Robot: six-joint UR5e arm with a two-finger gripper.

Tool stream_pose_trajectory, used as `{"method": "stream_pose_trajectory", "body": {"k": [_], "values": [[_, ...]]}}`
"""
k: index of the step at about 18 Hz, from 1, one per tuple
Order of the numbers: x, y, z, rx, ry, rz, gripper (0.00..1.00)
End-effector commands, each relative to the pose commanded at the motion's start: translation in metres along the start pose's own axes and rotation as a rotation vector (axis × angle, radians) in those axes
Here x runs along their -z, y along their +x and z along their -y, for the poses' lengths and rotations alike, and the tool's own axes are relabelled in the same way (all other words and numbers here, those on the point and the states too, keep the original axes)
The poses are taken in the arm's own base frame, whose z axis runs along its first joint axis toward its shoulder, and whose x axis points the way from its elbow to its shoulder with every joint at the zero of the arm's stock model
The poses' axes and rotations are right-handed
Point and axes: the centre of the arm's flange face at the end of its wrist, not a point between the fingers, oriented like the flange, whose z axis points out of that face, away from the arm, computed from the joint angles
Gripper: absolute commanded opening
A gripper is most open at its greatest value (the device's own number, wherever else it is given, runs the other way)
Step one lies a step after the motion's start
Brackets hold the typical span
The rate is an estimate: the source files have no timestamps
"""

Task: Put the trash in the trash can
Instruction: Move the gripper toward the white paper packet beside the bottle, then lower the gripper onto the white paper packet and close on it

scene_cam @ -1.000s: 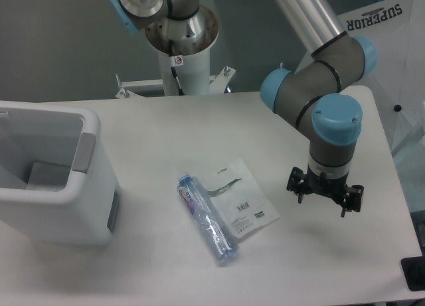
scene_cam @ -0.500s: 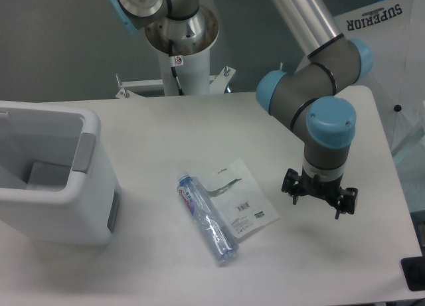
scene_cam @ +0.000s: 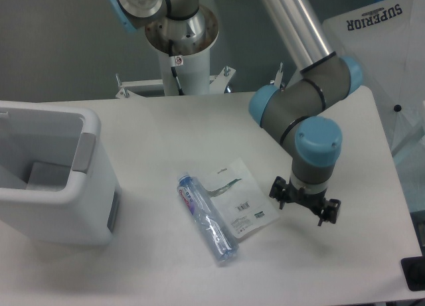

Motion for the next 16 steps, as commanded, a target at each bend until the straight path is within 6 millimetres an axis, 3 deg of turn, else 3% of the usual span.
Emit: {"method": "stream_pose_trajectory", "body": {"k": [4,12,16], "values": [[-0.01,0.033,0.029,-0.058,-0.01,-0.025,1.0],[-0.013,0.05,0.044,-0.106,-0.013,-0.045,1.0],[-0.024,0.062,0.052,-0.188,-0.038,-0.095,1.0]]}}
